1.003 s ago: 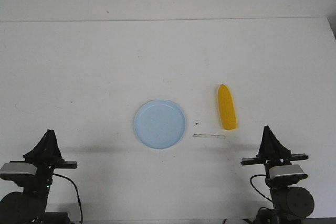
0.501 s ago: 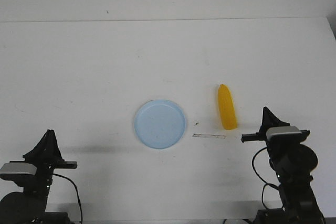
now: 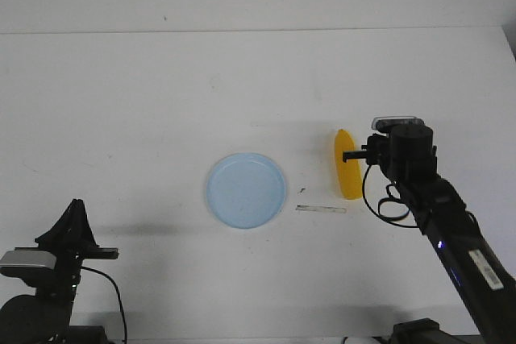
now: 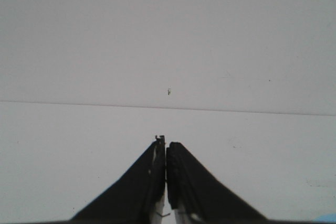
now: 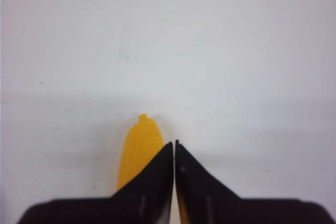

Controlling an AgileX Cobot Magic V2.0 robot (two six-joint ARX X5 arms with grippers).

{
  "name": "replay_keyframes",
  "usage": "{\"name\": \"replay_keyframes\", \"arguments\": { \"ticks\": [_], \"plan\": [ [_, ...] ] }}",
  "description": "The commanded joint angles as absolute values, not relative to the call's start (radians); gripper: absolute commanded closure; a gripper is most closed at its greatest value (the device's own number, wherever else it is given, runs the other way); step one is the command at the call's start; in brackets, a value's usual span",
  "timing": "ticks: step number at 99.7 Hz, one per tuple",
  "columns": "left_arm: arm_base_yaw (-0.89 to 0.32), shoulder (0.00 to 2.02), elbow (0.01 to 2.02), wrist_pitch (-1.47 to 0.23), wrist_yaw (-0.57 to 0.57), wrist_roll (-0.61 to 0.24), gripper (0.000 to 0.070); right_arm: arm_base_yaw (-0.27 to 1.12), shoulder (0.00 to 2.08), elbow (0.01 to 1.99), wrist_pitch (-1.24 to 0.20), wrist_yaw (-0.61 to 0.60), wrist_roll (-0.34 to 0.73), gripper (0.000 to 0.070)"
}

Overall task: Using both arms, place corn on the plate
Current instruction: 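Close the right gripper around the corn cob and lift it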

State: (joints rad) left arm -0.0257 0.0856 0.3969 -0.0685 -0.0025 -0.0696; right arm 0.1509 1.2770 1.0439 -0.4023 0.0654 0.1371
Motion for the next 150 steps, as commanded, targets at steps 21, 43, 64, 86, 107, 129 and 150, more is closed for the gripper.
{"name": "replay_keyframes", "arguments": {
  "ticks": [21, 43, 64, 86, 107, 129, 150],
  "plan": [
    [-0.025, 0.084, 0.404, -0.058, -0.005, -0.064, 0.0699, 0.175, 1.530, 1.344, -0.746, 0.026, 0.232, 0.0614],
    [-0.025, 0.084, 0.404, -0.058, -0.005, -0.064, 0.0699, 0.187, 1.648, 1.422, -0.824, 0.025, 0.236, 0.0216],
    [-0.025, 0.084, 0.404, -0.058, -0.005, -0.064, 0.0699, 0.199, 1.742, 1.421, -0.873, 0.022, 0.220, 0.0065],
    [-0.025, 0.084, 0.404, -0.058, -0.005, -0.064, 0.0699, 0.205, 1.809, 1.421, -0.872, 0.022, 0.211, 0.0066],
    [-0.025, 0.084, 0.404, -0.058, -0.005, -0.064, 0.0699, 0.204, 1.846, 1.421, -0.870, 0.002, 0.212, 0.0225],
    [-0.025, 0.083, 0.404, -0.058, -0.005, -0.064, 0.0699, 0.204, 1.853, 1.421, -0.868, -0.020, 0.216, 0.0396],
    [-0.025, 0.084, 0.404, -0.058, -0.005, -0.064, 0.0699, 0.204, 1.849, 1.421, -0.865, -0.019, 0.215, 0.0447]
  ]
}}
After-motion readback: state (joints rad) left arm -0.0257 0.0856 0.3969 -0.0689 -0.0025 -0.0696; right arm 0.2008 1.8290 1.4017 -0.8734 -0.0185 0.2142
